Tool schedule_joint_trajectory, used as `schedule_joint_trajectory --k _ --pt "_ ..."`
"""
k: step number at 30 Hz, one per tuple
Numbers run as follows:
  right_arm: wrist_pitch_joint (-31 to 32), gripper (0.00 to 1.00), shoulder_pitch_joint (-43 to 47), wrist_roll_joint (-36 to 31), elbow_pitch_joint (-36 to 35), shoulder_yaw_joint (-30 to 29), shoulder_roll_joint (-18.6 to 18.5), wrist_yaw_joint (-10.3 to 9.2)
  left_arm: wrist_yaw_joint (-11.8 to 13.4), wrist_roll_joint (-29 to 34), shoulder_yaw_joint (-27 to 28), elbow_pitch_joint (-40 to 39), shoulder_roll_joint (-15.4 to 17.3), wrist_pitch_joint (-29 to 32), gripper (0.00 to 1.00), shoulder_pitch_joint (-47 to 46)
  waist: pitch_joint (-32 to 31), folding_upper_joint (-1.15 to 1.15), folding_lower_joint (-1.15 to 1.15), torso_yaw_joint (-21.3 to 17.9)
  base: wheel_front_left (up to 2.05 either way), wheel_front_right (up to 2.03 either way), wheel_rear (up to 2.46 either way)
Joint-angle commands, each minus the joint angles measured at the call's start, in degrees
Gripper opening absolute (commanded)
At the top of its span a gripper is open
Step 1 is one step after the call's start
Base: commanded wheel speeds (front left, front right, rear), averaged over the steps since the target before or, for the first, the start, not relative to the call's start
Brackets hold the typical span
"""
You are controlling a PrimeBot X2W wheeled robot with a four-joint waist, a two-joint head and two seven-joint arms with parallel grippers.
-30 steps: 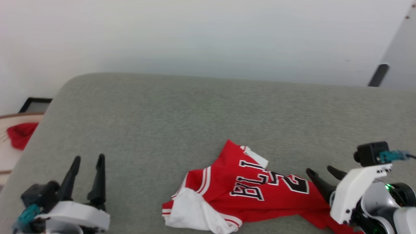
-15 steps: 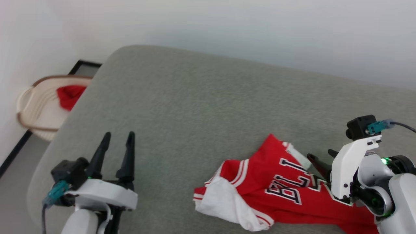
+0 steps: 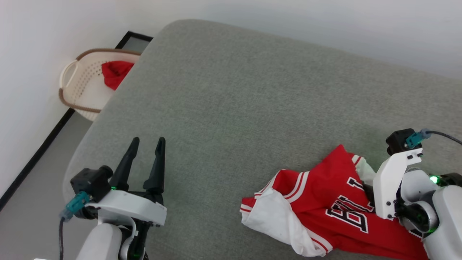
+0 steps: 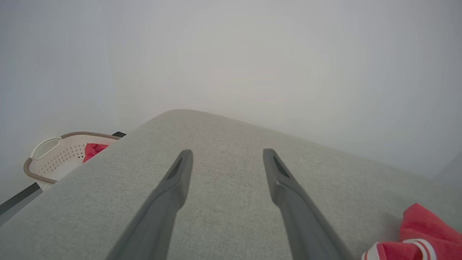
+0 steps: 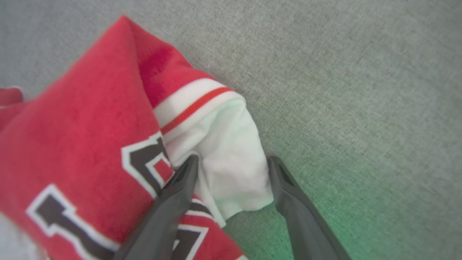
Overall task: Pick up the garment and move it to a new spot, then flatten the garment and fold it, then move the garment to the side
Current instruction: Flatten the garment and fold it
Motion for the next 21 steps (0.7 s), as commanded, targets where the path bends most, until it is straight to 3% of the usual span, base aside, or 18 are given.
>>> schedule_joint_trajectory --k 1,3,4,5,6,21 --pt "0.37 1.0 -0.26 -0.33 1.17 0.02 -0.16 0.03 -0.16 -0.53 -0.07 0.05 -0.18 0.03 1.0 -0.4 1.03 0.0 0.0 1.04 0.0 0.0 0.0" --pt "0.67 1.0 -0.1 -0.39 3.0 0.17 -0.28 -0.01 -0.16 -0.56 -0.23 0.09 -0.28 0.03 1.0 -0.47 1.31 0.0 0.0 1.25 0.0 0.0 0.0" --pt "0.74 0.75 -0.17 -0.29 3.92 -0.07 -0.16 -0.02 -0.16 -0.66 -0.29 0.13 -0.31 0.03 1.0 -0.55 1.43 0.0 0.0 1.33 0.0 0.0 0.0" --pt "0.56 0.05 -0.38 -0.61 4.71 -0.03 -0.28 -0.03 -0.16 -0.74 -0.34 0.16 -0.36 0.03 1.0 -0.67 1.53 0.0 0.0 1.4 0.0 0.0 0.0" --pt "0.3 0.0 -0.52 -1.09 5.34 0.05 -0.48 -0.04 -0.16 -0.77 -0.33 0.19 -0.36 0.03 1.0 -0.78 1.61 0.0 0.0 1.42 0.0 0.0 0.0" --pt "-4.77 0.0 -6.67 0.35 4.18 -1.67 -0.32 -0.02 -0.16 -0.56 0.71 0.61 1.56 0.03 1.0 -0.07 -1.49 0.0 0.0 -3.69 0.0 0.0 0.0"
